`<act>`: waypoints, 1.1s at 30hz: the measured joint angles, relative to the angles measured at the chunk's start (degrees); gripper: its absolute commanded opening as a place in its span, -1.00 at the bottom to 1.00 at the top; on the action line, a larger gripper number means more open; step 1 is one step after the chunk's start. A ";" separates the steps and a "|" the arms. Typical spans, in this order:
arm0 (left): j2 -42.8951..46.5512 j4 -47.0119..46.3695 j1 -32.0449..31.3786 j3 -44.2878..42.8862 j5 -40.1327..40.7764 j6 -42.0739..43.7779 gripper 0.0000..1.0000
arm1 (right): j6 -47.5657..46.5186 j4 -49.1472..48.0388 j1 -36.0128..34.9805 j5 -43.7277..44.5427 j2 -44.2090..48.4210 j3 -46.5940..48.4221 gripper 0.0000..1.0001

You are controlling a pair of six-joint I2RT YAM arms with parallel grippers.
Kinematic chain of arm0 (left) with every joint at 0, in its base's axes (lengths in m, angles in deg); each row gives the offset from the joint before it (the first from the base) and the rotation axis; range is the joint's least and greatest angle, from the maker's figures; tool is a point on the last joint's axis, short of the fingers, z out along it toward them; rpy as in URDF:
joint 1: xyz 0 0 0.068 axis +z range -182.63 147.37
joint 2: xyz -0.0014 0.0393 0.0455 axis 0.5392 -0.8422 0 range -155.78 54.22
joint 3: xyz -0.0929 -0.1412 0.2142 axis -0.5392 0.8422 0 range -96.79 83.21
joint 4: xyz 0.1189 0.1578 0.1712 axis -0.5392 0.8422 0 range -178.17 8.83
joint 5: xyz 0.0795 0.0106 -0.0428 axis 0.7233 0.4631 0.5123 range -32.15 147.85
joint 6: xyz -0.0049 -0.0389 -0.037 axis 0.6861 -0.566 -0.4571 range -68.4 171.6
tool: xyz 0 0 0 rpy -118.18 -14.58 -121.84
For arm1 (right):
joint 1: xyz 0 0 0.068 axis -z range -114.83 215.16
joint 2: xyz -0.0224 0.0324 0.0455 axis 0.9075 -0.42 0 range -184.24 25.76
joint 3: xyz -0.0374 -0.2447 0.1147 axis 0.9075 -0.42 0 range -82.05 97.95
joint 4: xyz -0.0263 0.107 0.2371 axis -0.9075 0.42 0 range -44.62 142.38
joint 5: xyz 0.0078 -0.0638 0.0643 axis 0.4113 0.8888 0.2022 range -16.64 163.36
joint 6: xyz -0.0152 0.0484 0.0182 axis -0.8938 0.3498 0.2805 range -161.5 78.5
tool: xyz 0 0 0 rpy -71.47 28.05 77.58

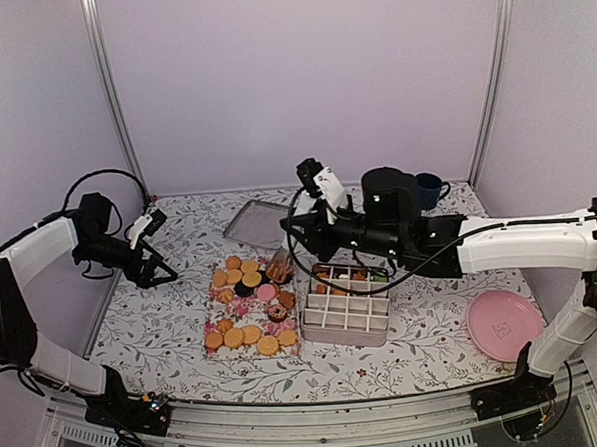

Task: Pack the cookies
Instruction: Position the fake cookies on the plate.

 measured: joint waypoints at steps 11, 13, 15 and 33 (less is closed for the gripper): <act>0.28 1.14 0.35 -0.24 0.28 0.17 0.98 | 0.57 -4.11 -6.54 -7.82 -24.50 17.18 -0.36; 0.44 1.29 0.35 -0.24 0.33 0.35 0.98 | 0.61 -4.28 -7.08 -8.55 -25.94 17.92 -0.35; 0.59 1.57 0.35 -0.24 0.33 0.57 0.98 | 0.61 -4.50 -7.39 -9.14 -26.91 18.27 -0.35; 1.16 2.34 0.35 -0.24 0.42 1.16 0.98 | 0.15 -6.69 -7.37 -8.00 -32.68 22.43 -0.40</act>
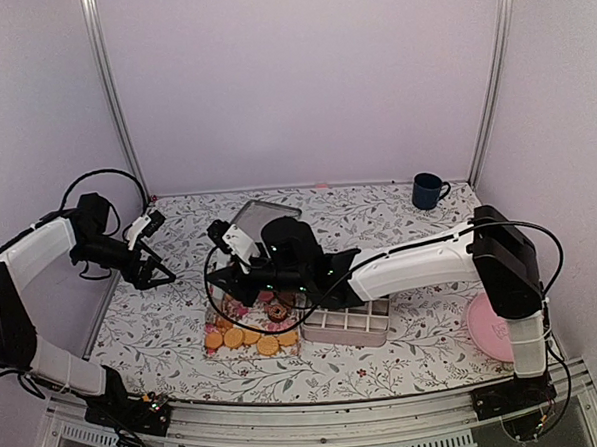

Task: Pack the cookies
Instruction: Position the fake cookies on the plate.

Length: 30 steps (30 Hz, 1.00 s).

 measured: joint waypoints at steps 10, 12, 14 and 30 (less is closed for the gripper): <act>0.00 0.90 0.00 -0.22 -0.02 0.09 0.99 | -1.27 -0.37 -0.07 0.20 -1.40 0.66 -0.40; 0.00 0.90 0.00 -0.22 -0.04 0.07 0.98 | -1.90 -0.37 -0.20 0.31 -1.38 0.42 -0.40; 0.00 0.90 0.00 -0.22 -0.13 0.07 0.99 | -2.58 -0.59 -0.46 0.96 -1.38 0.11 -0.40; 0.00 1.22 0.00 -0.22 -0.50 0.02 0.98 | -8.35 -1.07 -1.44 7.74 0.90 -3.39 -0.41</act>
